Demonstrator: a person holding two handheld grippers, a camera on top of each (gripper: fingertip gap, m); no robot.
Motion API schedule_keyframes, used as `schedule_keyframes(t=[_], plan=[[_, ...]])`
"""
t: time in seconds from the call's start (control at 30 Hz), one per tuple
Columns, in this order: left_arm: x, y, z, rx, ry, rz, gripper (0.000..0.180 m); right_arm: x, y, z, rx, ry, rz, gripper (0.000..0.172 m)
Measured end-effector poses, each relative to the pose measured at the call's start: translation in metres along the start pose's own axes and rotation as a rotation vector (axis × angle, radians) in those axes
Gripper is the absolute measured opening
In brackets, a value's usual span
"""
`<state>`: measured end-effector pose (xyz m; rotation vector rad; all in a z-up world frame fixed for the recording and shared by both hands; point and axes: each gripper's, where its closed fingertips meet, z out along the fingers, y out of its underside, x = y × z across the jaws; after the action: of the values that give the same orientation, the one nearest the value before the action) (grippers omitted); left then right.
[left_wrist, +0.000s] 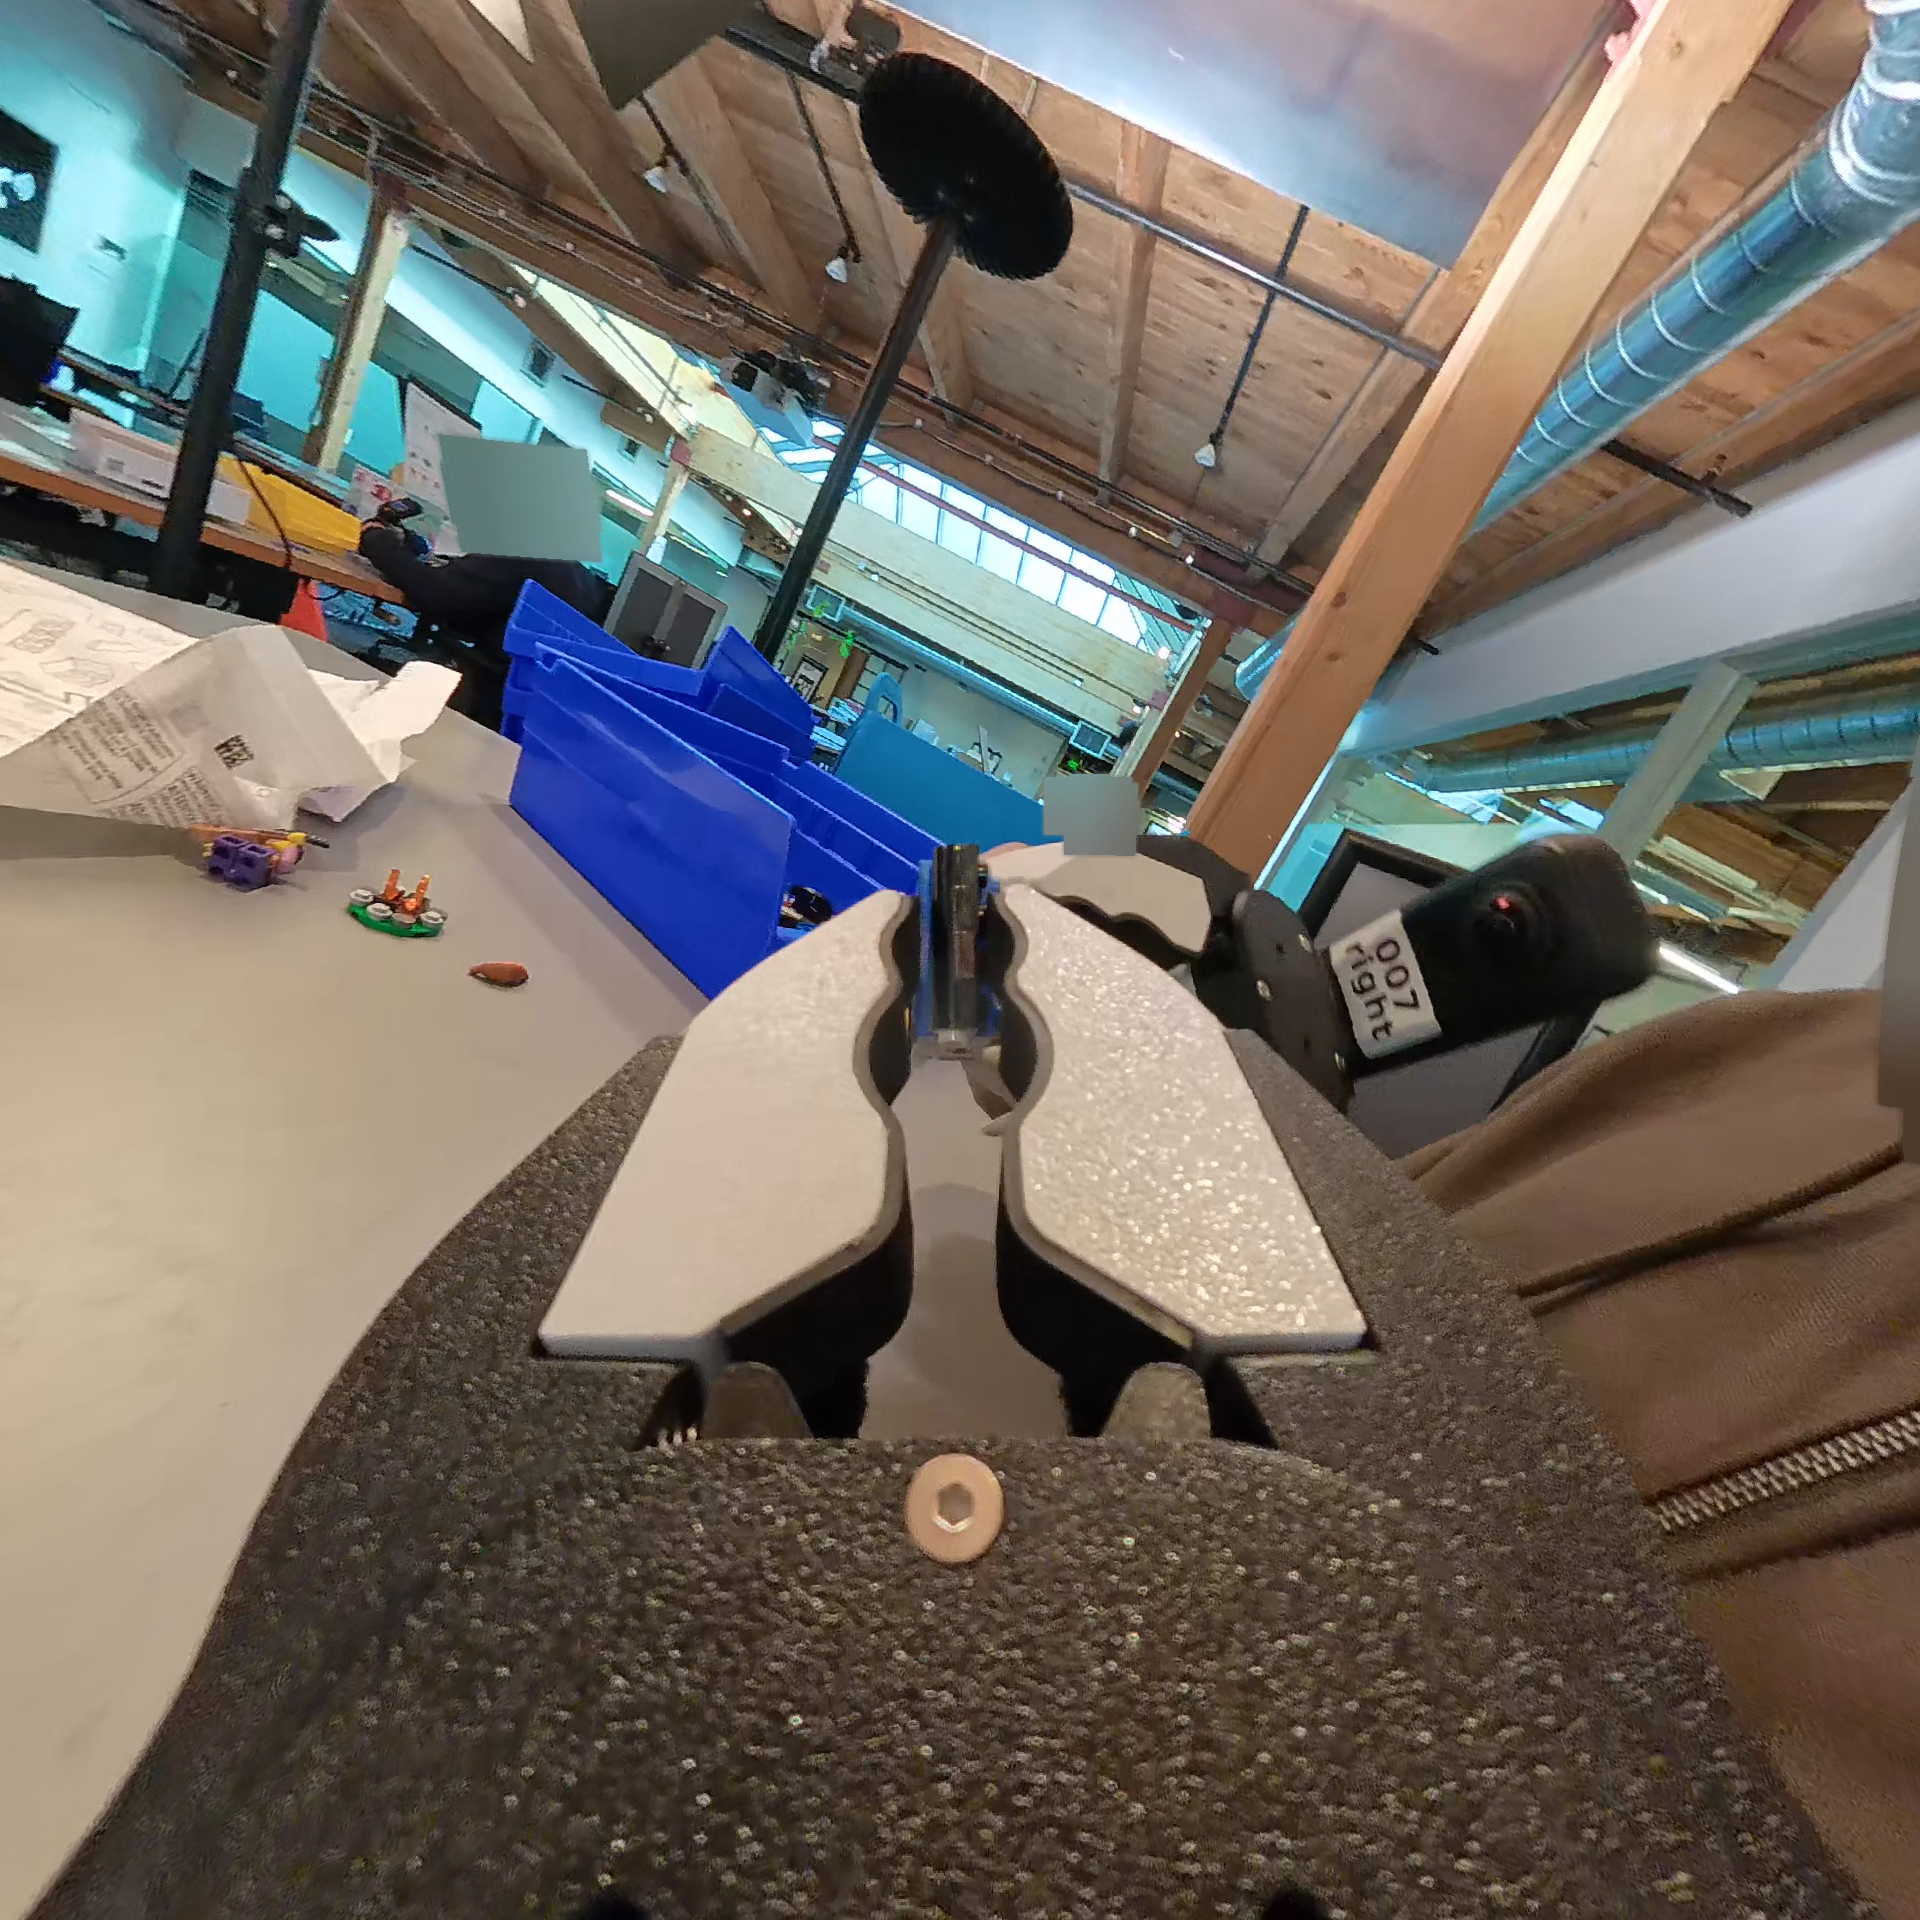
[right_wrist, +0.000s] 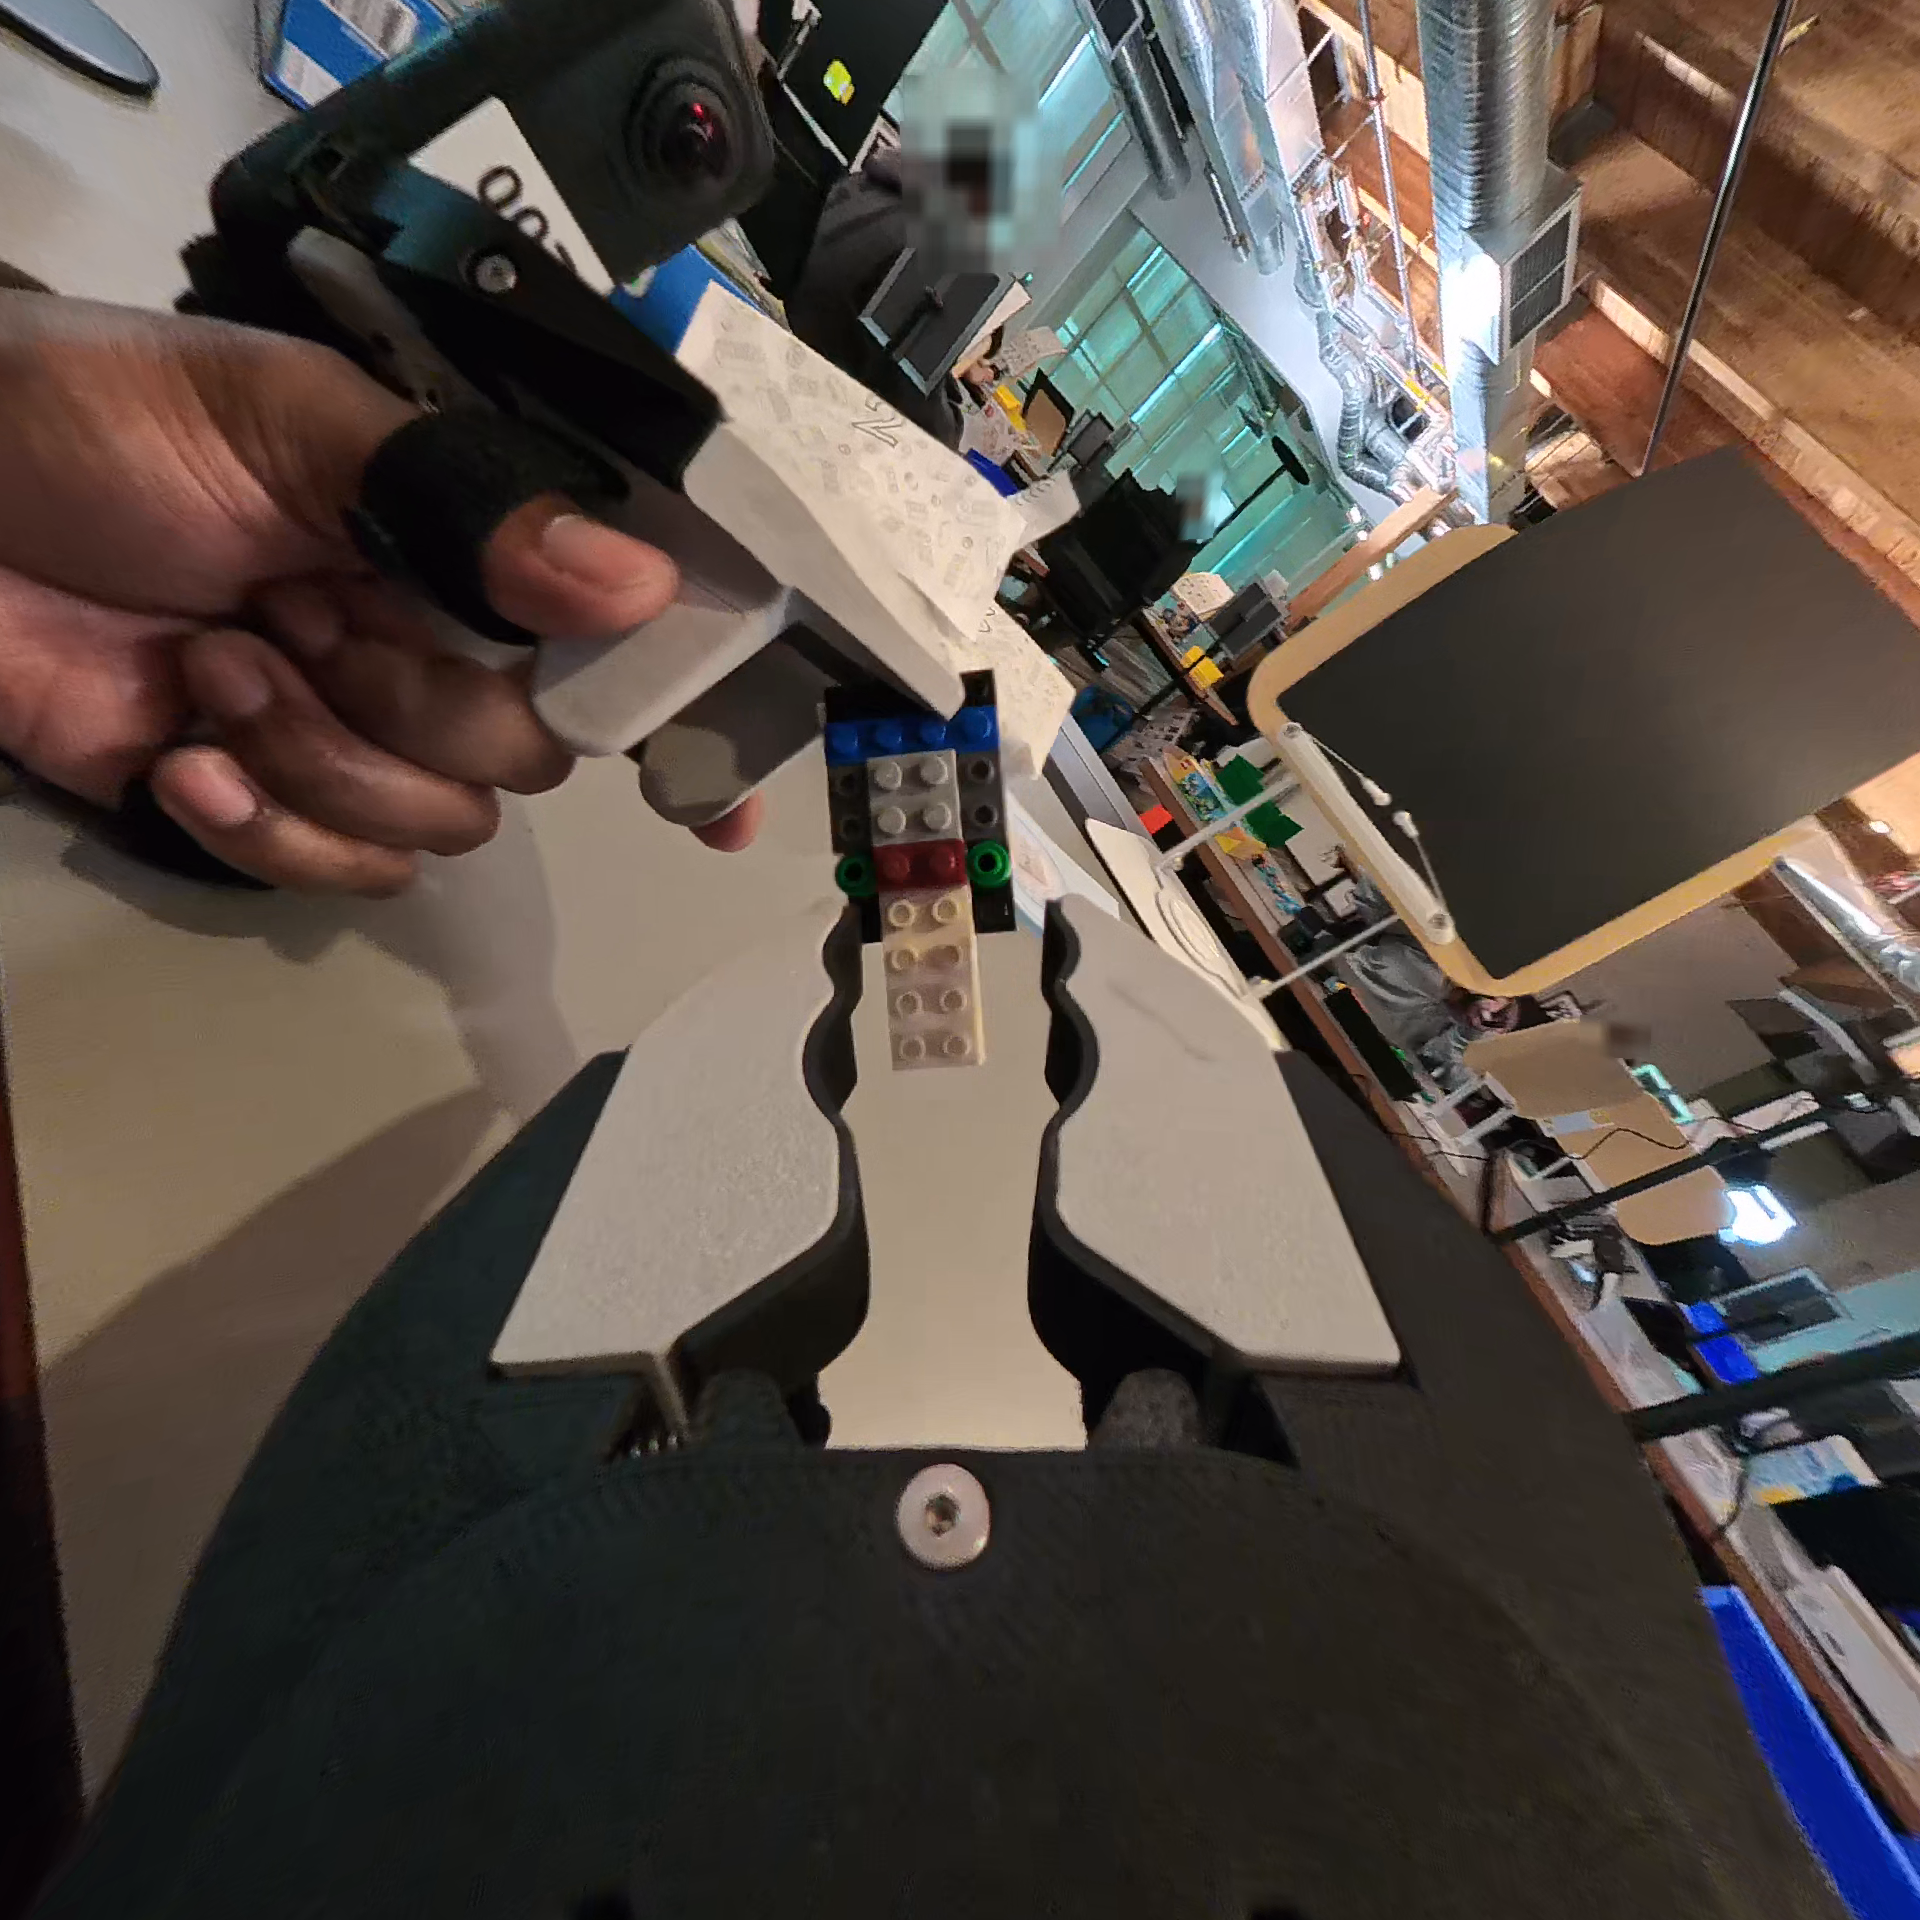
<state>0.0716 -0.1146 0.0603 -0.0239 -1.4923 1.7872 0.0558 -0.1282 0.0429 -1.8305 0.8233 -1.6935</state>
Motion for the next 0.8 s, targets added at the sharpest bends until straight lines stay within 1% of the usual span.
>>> schedule_keyframes(t=[0.07,0.13,0.3,0.4,0.5,0.7,0.8], plan=[[0.006,0.001,0.001,-0.015,0.033,0.037,0.011,0.0,-0.001,-0.005,0.026,-0.052,0.051,0.033],[0.013,0.003,0.001,-0.048,0.071,0.111,0.011,-0.006,-0.003,-0.011,0.058,-0.148,0.11,0.032],[0.025,0.021,-0.002,-0.225,0.113,0.396,0.012,-0.01,-0.006,-0.02,0.123,-0.321,0.267,0.033],[0.03,0.035,-0.006,-0.317,0.15,0.543,0.012,-0.023,-0.004,-0.021,0.117,-0.412,0.27,0.03],[0.035,0.042,-0.01,-0.361,0.191,0.585,0.012,-0.036,-0.003,-0.022,0.107,-0.484,0.262,0.028],[0.041,0.044,-0.015,-0.362,0.237,0.616,0.012,-0.043,-0.005,-0.026,0.113,-0.536,0.262,0.027],[0.041,0.045,-0.015,-0.36,0.231,0.639,0.012,-0.049,-0.005,-0.029,0.111,-0.571,0.254,0.027]])
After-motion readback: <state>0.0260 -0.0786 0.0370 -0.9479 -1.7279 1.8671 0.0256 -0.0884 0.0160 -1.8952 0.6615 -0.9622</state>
